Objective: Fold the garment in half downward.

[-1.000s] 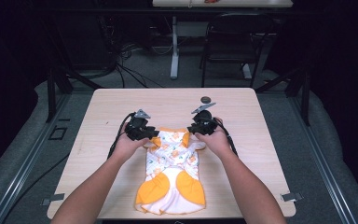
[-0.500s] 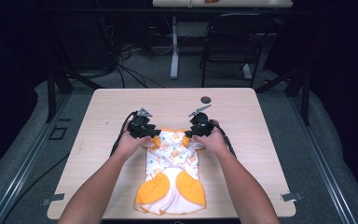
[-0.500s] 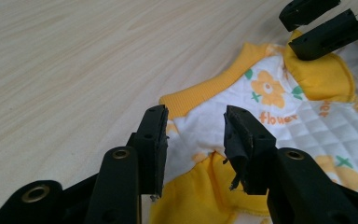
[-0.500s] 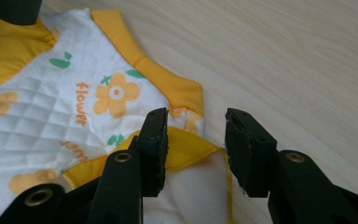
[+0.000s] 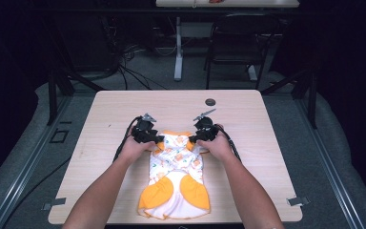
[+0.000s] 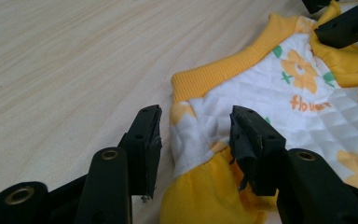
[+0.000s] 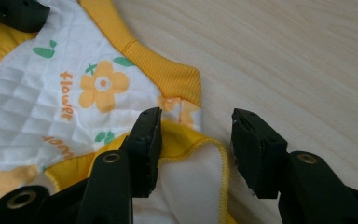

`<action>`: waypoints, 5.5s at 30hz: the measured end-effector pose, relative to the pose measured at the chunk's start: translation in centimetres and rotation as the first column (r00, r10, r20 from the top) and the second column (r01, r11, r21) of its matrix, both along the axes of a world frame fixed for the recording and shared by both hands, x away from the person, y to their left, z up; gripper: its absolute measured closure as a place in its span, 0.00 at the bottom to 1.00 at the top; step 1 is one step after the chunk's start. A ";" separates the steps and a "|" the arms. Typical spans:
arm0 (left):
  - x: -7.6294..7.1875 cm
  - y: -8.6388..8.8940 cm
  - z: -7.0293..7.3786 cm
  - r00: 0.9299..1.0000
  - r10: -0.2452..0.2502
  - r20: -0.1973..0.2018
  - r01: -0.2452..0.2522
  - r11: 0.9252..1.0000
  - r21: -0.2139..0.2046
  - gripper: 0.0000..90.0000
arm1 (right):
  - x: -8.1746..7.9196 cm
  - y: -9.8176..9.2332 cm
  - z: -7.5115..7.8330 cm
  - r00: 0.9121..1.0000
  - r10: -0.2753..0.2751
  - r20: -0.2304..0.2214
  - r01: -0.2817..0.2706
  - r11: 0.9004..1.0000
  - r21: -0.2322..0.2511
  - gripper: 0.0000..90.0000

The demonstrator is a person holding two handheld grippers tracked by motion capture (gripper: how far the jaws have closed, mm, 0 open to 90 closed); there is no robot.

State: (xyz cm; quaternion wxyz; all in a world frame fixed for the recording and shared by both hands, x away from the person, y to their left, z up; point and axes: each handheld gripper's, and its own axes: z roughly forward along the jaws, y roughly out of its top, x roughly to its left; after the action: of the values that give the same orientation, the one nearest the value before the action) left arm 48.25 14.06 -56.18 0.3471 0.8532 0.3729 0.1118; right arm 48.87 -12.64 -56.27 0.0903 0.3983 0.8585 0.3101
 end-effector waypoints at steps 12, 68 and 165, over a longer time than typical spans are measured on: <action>0.1 0.2 -0.5 1.000 0.004 -0.019 -0.004 1.000 0.015 0.59 | -0.3 1.1 -0.1 0.998 0.053 -0.023 -0.054 0.997 -0.054 0.71; -2.0 0.6 5.1 0.993 -0.013 0.113 0.015 1.000 -0.015 0.94 | -3.1 0.3 5.3 0.985 0.072 0.154 -0.074 0.997 0.003 0.92; -12.5 1.8 1.9 0.959 -0.256 0.124 0.265 0.962 -0.069 0.86 | -14.7 -0.8 3.3 0.958 0.222 0.182 -0.228 0.974 0.010 0.87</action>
State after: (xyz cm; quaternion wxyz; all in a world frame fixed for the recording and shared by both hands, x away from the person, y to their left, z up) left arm 35.74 15.88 -54.27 0.4156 0.8715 0.2413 0.0976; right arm 34.12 -13.49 -53.01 0.1254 0.2699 0.8817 0.3661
